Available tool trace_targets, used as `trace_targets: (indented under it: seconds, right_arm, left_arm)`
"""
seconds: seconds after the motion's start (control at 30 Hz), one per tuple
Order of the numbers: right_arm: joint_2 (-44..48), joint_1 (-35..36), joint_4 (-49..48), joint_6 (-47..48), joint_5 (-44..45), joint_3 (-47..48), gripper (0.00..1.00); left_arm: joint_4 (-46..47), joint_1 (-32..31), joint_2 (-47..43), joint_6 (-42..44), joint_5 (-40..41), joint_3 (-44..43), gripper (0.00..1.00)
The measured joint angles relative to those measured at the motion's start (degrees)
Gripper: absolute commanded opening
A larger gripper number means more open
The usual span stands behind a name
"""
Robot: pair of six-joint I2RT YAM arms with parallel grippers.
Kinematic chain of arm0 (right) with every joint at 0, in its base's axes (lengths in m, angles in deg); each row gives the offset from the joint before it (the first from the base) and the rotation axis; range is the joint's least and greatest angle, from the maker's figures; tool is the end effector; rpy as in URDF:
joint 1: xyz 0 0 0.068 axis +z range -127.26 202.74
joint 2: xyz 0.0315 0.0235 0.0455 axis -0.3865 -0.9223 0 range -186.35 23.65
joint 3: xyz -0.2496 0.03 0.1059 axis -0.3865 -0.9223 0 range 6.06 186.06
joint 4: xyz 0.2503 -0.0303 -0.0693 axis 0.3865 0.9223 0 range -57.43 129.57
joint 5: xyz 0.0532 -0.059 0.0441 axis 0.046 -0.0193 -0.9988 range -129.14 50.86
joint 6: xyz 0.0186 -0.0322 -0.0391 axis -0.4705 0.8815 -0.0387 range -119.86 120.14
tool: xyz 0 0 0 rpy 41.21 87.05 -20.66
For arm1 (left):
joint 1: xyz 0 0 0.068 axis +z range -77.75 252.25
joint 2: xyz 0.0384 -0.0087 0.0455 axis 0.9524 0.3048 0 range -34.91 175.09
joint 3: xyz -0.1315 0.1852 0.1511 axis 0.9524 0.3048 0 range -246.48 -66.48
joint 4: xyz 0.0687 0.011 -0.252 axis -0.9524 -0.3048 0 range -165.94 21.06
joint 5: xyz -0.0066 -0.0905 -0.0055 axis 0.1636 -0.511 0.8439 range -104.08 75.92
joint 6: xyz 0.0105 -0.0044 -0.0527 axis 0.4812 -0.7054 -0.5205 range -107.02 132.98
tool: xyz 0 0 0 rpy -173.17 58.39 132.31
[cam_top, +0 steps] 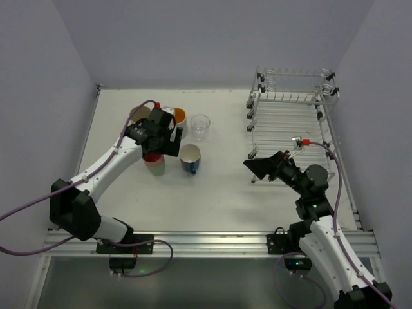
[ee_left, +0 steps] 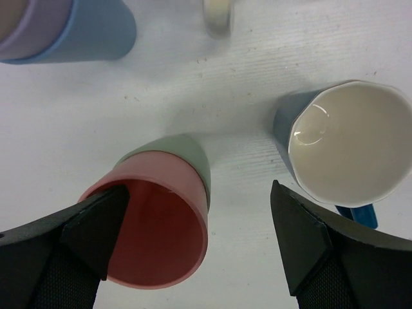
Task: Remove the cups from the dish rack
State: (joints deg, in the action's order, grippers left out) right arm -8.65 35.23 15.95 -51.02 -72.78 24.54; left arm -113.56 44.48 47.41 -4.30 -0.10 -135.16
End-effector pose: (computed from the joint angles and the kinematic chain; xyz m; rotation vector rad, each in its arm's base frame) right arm 0.1448 0.0523 0.2593 0.0506 1.6862 1.3034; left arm 0.2642 -0.1294 0.2834 0.1440 2.5374 0.0111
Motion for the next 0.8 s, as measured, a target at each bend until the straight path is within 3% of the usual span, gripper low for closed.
trace_targets:
  seconds: [0.27,0.53,0.8]
  right_arm:
    - [3.34,0.04,8.11,3.45,2.71,7.26,0.99]
    - [11.72,0.15,23.10,10.01,10.58,19.19,0.99]
    - [21.16,0.22,32.35,15.96,19.12,30.82,0.99]
  left_arm:
    - [3.06,0.00,-7.19,1.64,-1.36,-5.60,1.00]
    - [13.29,0.00,-30.60,3.65,-7.63,-6.12,1.00]
    - [14.95,0.00,-46.49,5.44,-8.52,-1.90,1.00]
